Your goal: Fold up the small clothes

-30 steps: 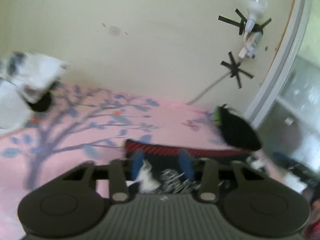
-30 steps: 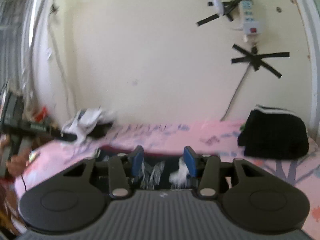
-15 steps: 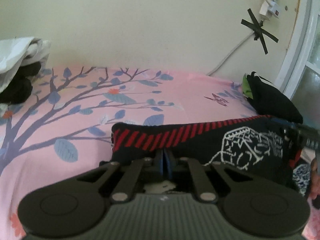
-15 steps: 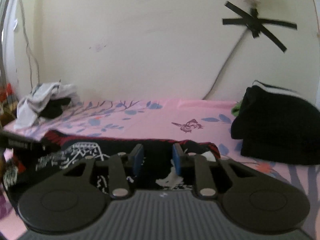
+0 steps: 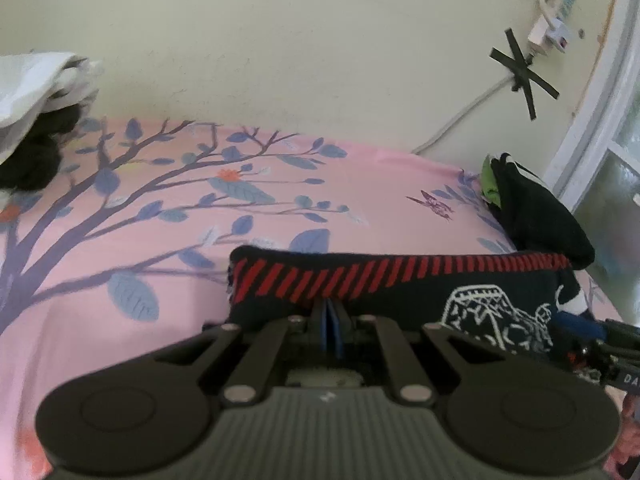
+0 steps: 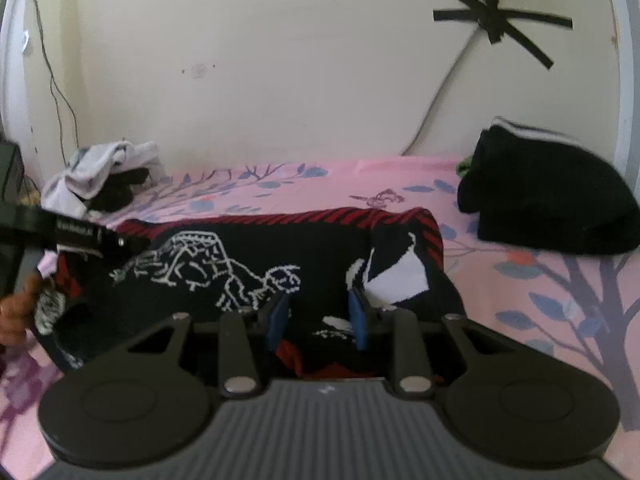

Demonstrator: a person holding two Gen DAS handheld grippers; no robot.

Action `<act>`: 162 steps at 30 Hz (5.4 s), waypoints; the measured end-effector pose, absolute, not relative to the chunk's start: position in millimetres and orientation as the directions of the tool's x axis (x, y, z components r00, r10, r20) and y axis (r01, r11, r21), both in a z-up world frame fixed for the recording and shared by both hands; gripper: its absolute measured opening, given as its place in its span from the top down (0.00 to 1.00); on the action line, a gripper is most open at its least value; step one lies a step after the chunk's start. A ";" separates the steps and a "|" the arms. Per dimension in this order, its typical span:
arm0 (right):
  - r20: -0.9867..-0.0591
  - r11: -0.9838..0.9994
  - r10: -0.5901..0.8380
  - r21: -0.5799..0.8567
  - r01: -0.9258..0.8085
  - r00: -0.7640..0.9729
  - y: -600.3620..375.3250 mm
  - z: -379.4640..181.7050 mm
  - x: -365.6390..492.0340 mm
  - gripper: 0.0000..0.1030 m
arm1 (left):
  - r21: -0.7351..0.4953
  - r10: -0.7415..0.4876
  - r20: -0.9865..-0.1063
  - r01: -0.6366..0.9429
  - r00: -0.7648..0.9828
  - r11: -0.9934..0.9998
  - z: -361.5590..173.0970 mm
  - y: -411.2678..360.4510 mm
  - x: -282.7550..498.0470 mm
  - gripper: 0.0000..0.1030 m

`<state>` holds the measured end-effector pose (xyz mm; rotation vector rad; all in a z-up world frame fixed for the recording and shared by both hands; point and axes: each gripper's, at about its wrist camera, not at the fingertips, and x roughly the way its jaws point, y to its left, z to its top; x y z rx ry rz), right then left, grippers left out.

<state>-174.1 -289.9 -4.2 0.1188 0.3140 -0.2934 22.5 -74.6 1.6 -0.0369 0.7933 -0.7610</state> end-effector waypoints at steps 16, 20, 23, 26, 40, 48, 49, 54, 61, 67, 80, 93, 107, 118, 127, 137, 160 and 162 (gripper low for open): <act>-0.327 0.679 -0.099 0.669 0.304 0.940 -385.0 -15.7 -241.9 0.33 | -0.307 -0.751 -0.603 0.791 0.268 0.529 17.8 -128.5 -49.3 0.88; -0.324 0.729 -0.077 0.627 0.275 0.943 -372.2 -16.5 -222.7 0.32 | -0.326 -0.754 -0.605 0.786 0.254 0.526 -0.9 -121.5 -40.9 0.95; -0.341 0.727 -0.051 0.632 0.269 0.939 -362.4 -16.8 -204.0 0.58 | -0.356 -0.765 -0.596 0.774 0.243 0.523 -3.7 -119.5 -36.8 0.95; -0.290 0.748 -0.069 0.618 0.242 0.954 -348.3 3.0 -205.2 0.69 | -0.353 -0.769 -0.590 0.778 0.247 0.520 -4.5 -116.2 -41.4 0.95; -0.396 0.988 0.017 -0.135 -0.077 0.918 -138.4 88.5 -119.0 0.79 | -0.449 -0.829 -0.487 0.735 0.275 0.508 14.8 -15.9 -42.7 0.82; -0.518 0.958 0.031 -0.229 -0.174 0.855 -97.8 28.6 -54.6 0.74 | -0.518 -0.775 -0.426 0.576 0.467 0.632 12.5 106.4 -31.5 0.76; -0.507 0.953 0.022 -0.250 -0.171 0.862 -92.0 27.5 -55.6 0.70 | -0.525 -0.767 -0.427 0.559 0.479 0.642 11.8 112.5 -28.8 0.76; -0.516 0.943 0.111 -0.216 -0.254 0.849 -83.4 30.0 -67.4 0.30 | -0.533 -0.767 -0.428 0.553 0.477 0.641 15.4 107.8 -21.2 0.69; -0.414 0.919 0.282 -0.141 -0.367 0.865 -81.9 64.5 -123.2 0.51 | -0.492 -0.784 -0.408 0.611 0.468 0.621 33.2 86.7 -21.0 0.52; -0.255 0.994 0.109 -0.003 -0.114 0.961 -154.9 89.0 -151.7 0.54 | -0.425 -0.788 -0.417 0.669 0.452 0.609 50.1 44.1 -14.0 0.44; -0.332 0.995 0.082 0.081 -0.058 0.940 -184.2 67.4 -52.6 0.61 | -0.282 -0.644 -0.556 0.610 0.525 0.741 29.0 -27.8 16.8 0.48; -0.189 0.996 -0.084 -0.012 0.084 0.978 -150.4 28.2 -40.0 0.60 | -0.217 -0.595 -0.521 0.579 0.612 0.786 13.4 -16.4 29.1 0.42; -0.053 0.996 -0.072 0.044 0.074 0.996 -154.4 42.4 -90.3 0.43 | -0.218 -0.605 -0.478 0.581 0.637 0.784 11.6 1.1 20.5 0.22; -0.136 0.917 -0.084 0.378 0.131 0.987 -209.2 11.8 -149.8 0.37 | -0.168 -0.566 -0.486 0.564 0.666 0.808 13.5 -0.2 12.4 0.11; -0.207 0.897 -0.022 0.427 0.110 0.978 -211.4 -14.8 -140.8 0.36 | -0.163 -0.549 -0.490 0.548 0.677 0.821 10.6 6.3 9.6 0.04; -0.196 0.869 0.012 0.487 0.086 0.981 -218.8 -19.4 -144.3 0.34 | -0.168 -0.517 -0.507 0.509 0.690 0.844 2.5 20.2 2.8 0.02; -0.202 0.882 0.026 0.465 0.073 0.979 -201.6 -24.9 -165.0 0.30 | -0.144 -0.488 -0.534 0.495 0.690 0.857 -3.4 41.3 -30.3 0.00; -0.215 0.879 0.032 0.470 0.075 0.976 -202.1 -25.7 -164.1 0.29 | -0.130 -0.471 -0.551 0.486 0.689 0.864 -4.7 39.7 -29.5 0.00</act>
